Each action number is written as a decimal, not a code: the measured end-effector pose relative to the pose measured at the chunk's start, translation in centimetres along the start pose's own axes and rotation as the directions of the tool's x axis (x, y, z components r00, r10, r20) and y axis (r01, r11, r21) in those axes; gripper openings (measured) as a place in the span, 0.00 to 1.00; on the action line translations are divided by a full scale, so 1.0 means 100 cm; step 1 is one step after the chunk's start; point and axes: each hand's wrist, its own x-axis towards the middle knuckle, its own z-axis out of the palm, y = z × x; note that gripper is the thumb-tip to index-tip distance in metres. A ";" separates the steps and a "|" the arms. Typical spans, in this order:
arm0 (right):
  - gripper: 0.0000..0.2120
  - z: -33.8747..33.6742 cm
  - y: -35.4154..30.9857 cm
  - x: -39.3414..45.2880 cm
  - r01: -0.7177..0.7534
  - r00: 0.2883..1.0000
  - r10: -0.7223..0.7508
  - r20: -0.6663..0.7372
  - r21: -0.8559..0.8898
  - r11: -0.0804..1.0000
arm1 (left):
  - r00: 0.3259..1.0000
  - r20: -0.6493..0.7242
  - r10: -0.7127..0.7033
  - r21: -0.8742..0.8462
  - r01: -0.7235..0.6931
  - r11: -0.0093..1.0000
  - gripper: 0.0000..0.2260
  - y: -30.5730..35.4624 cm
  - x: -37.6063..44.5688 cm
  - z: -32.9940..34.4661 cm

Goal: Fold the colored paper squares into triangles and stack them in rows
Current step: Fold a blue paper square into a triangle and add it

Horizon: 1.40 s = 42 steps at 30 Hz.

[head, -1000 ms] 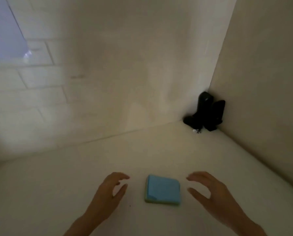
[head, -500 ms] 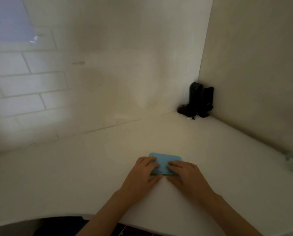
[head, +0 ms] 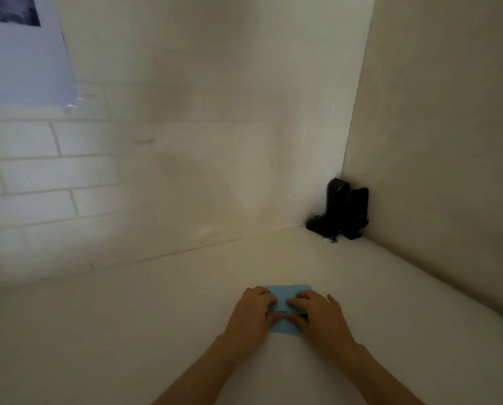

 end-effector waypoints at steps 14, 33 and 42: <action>0.10 -0.014 -0.017 -0.034 0.214 0.869 -0.231 -0.437 -0.088 0.973 | 0.897 -0.112 0.427 0.264 -0.387 0.883 0.06 0.012 -0.021 -0.032; 0.16 -0.010 -0.019 -0.100 0.117 0.974 -0.075 -0.212 0.189 0.975 | 0.991 0.031 0.130 -0.190 -0.122 0.974 0.07 0.027 -0.078 -0.027; 0.07 -0.007 -0.023 -0.089 -0.038 0.983 0.097 -0.158 0.340 0.940 | 0.992 -0.034 -0.120 -0.353 0.100 0.930 0.08 0.033 -0.076 -0.018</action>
